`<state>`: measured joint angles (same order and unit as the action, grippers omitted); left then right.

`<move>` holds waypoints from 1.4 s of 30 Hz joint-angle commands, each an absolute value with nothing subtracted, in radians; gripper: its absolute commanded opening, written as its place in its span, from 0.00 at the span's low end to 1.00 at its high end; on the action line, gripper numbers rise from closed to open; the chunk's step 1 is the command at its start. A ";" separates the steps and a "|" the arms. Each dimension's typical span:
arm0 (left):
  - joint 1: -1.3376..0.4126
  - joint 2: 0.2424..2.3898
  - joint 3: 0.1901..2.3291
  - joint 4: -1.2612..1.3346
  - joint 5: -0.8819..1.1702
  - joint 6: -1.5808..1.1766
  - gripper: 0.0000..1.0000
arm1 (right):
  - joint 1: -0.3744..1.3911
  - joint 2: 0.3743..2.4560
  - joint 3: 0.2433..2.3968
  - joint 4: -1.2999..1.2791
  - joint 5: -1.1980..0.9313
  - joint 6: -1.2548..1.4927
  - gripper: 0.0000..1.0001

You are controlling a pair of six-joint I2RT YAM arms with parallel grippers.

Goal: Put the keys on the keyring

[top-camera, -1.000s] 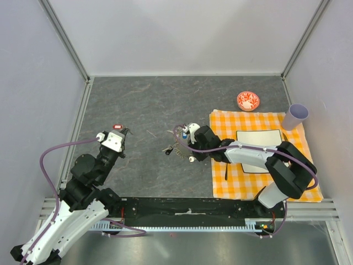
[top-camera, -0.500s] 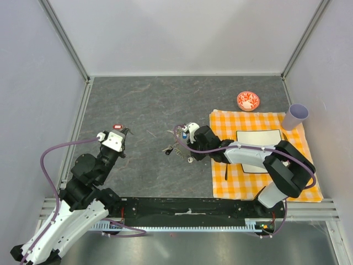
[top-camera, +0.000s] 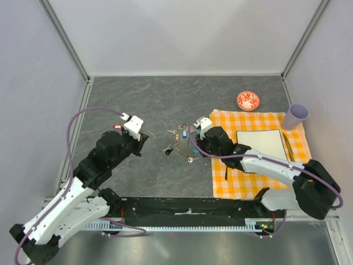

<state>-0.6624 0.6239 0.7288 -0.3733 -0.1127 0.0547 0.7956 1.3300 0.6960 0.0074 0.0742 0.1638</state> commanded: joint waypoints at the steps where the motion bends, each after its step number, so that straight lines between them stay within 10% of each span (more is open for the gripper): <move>1: -0.672 0.765 0.801 -0.613 0.116 -0.219 0.02 | 0.795 1.191 0.606 0.035 0.169 0.218 0.23; 14: -1.193 1.098 0.772 -0.404 0.077 -0.563 0.02 | 0.795 0.936 0.451 0.060 0.232 0.242 0.24; 42: -1.187 1.454 0.746 -0.190 -0.192 -0.497 0.02 | 0.793 0.988 0.445 0.115 0.284 0.210 0.24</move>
<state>-1.1896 1.5009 0.7742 -0.2806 -0.1047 -0.5240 0.7944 0.9745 0.4488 0.0624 0.2680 0.2195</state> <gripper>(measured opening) 0.023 0.237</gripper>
